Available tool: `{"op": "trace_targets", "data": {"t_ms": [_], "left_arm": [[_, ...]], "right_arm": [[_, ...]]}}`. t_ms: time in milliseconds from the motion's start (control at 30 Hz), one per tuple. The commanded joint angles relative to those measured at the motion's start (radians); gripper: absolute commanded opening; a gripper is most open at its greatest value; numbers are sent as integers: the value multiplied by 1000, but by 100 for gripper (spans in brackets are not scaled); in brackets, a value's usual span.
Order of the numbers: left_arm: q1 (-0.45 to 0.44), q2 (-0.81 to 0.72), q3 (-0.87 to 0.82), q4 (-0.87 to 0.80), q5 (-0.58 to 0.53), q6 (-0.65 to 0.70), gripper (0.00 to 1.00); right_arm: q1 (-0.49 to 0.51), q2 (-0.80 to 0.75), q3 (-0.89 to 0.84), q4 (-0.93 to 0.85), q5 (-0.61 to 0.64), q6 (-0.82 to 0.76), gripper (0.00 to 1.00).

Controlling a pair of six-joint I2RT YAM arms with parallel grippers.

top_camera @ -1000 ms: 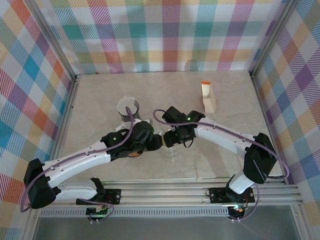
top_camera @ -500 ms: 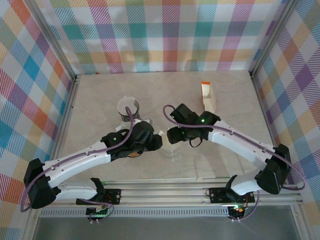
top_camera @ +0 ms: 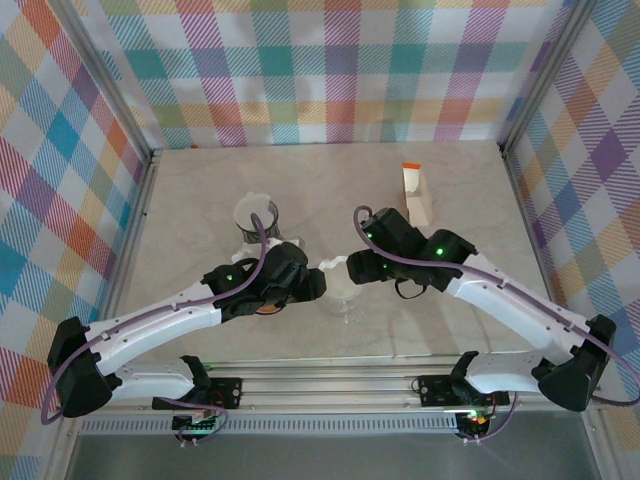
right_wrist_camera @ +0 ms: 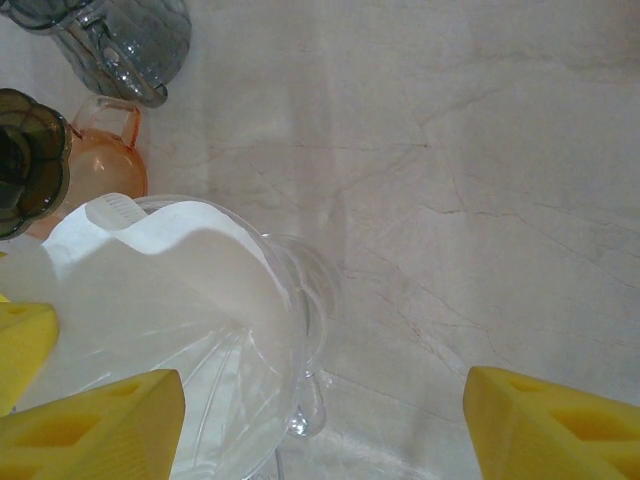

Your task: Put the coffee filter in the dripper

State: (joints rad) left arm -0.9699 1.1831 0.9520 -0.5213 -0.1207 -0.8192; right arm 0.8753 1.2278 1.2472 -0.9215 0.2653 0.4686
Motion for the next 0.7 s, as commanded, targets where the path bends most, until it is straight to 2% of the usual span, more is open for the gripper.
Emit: {"op": "trace_targets", "data": {"t_ms": [0, 667], "left_arm": [[7, -13, 7, -12, 4, 2, 51], [7, -98, 32, -99, -42, -1, 58]], "right_arm": [[-6, -31, -16, -17, 28, 23, 74], [-6, -84, -18, -28, 51, 28, 75]]}}
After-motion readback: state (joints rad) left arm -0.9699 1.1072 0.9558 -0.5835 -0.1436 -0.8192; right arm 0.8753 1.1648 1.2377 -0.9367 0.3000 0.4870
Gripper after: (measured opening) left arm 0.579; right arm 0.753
